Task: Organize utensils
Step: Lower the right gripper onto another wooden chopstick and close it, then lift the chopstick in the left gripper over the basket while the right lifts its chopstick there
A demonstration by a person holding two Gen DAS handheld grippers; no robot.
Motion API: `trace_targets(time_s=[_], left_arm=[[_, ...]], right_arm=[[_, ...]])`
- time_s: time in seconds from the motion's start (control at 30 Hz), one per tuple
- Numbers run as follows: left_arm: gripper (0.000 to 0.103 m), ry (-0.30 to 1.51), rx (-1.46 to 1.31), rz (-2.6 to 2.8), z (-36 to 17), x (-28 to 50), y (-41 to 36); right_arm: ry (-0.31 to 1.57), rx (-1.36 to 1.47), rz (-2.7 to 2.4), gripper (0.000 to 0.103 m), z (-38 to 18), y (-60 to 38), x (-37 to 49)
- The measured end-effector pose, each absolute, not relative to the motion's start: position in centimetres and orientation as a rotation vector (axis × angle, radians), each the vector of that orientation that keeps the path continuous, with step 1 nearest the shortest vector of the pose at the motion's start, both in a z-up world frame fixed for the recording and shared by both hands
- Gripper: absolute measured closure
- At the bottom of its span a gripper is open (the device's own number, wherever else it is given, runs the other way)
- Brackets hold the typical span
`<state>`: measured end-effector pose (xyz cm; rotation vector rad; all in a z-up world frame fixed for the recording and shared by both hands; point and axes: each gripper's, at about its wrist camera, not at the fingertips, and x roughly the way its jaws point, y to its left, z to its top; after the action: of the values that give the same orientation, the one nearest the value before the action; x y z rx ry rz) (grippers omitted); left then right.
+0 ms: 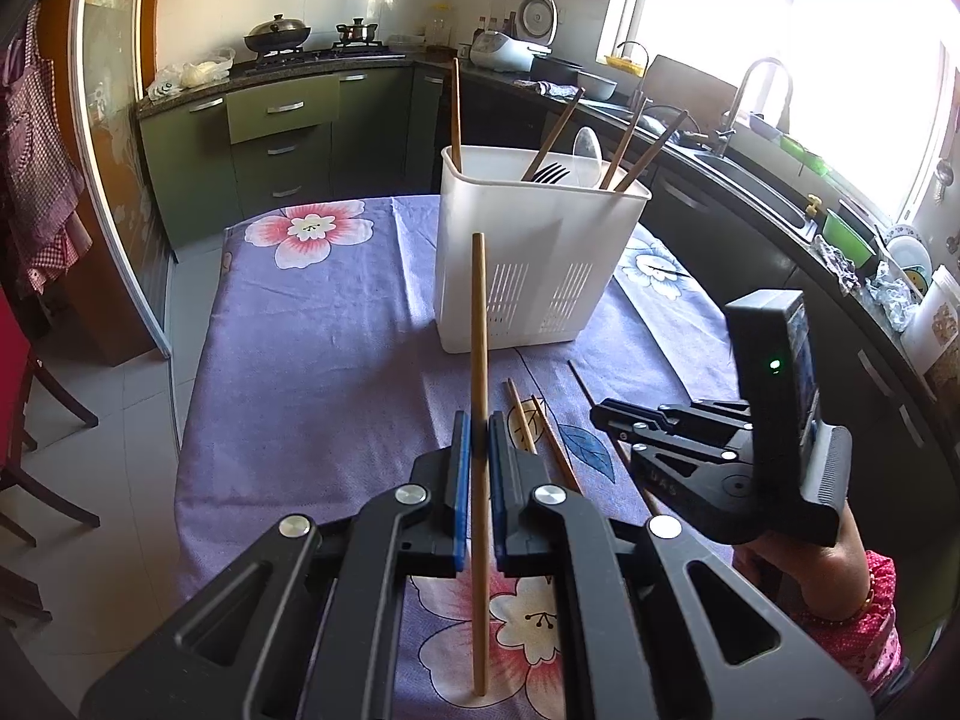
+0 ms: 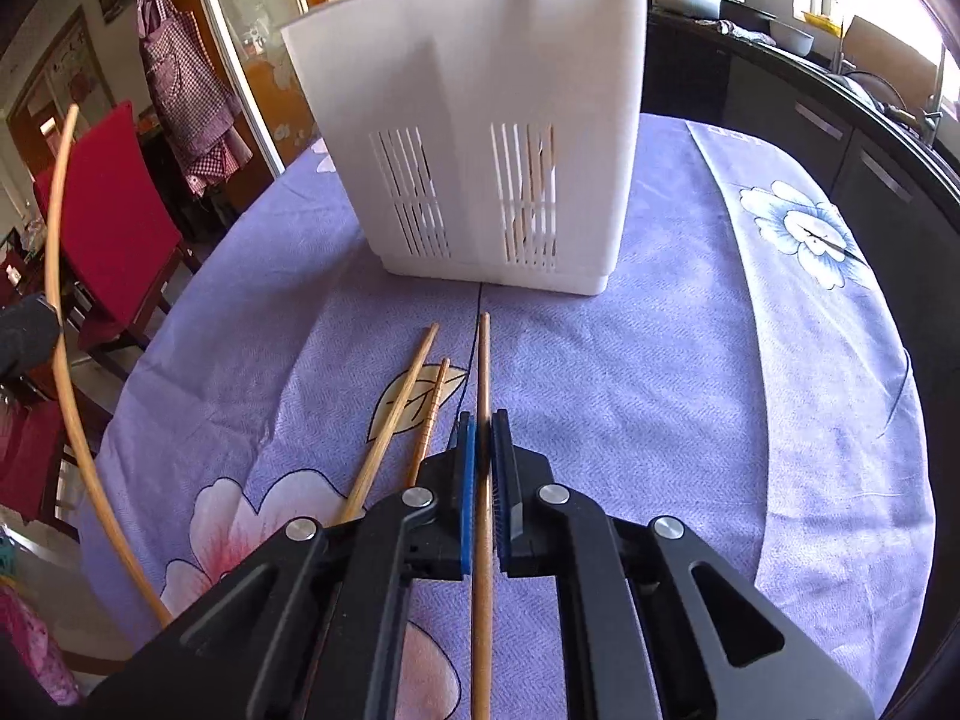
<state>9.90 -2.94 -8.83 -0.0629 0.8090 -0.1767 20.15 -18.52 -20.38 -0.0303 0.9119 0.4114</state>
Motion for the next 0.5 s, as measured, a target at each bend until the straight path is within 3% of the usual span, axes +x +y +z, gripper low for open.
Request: trace_targets(time_s=[0.5], left_arm=[[0.097,0.762,-0.039,-0.165,-6.8,7.9,-3.5]], right_arm=[[0.659,0.054,0.439,0.097,-10.9,-24.4,12.7]])
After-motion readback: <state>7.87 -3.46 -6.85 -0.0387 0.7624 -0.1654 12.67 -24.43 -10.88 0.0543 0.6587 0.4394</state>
